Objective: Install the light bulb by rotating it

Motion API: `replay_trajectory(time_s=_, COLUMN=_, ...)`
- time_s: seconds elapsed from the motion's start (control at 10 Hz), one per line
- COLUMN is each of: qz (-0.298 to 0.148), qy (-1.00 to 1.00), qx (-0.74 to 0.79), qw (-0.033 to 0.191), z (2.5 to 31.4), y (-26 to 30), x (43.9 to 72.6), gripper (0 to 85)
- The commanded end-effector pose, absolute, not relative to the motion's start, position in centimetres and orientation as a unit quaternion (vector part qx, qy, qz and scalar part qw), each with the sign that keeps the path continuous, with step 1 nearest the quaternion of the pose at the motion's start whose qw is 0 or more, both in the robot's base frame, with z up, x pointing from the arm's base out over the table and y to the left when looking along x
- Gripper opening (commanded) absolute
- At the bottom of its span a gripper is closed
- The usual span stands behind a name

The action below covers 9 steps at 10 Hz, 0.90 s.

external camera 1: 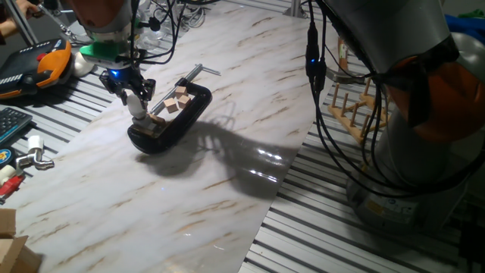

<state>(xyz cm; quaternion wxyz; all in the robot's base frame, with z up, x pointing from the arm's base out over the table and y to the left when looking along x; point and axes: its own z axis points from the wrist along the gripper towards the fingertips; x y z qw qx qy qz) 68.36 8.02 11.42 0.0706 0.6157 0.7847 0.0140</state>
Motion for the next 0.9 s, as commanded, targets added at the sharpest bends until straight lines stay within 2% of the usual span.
replay_trajectory(time_s=0.0, qz=0.013, qy=0.789, qx=0.61, qw=0.067, z=11.35, y=8.0, x=68.35, gripper=68.0)
replay_trajectory(time_s=0.5, qz=0.016, qy=0.783, qx=0.617, qw=0.07, z=11.21, y=7.98, x=68.3, gripper=68.0)
replay_trajectory(time_s=0.8, qz=0.006, qy=0.818, qx=0.573, qw=0.059, z=11.33, y=7.93, x=68.26, gripper=68.0)
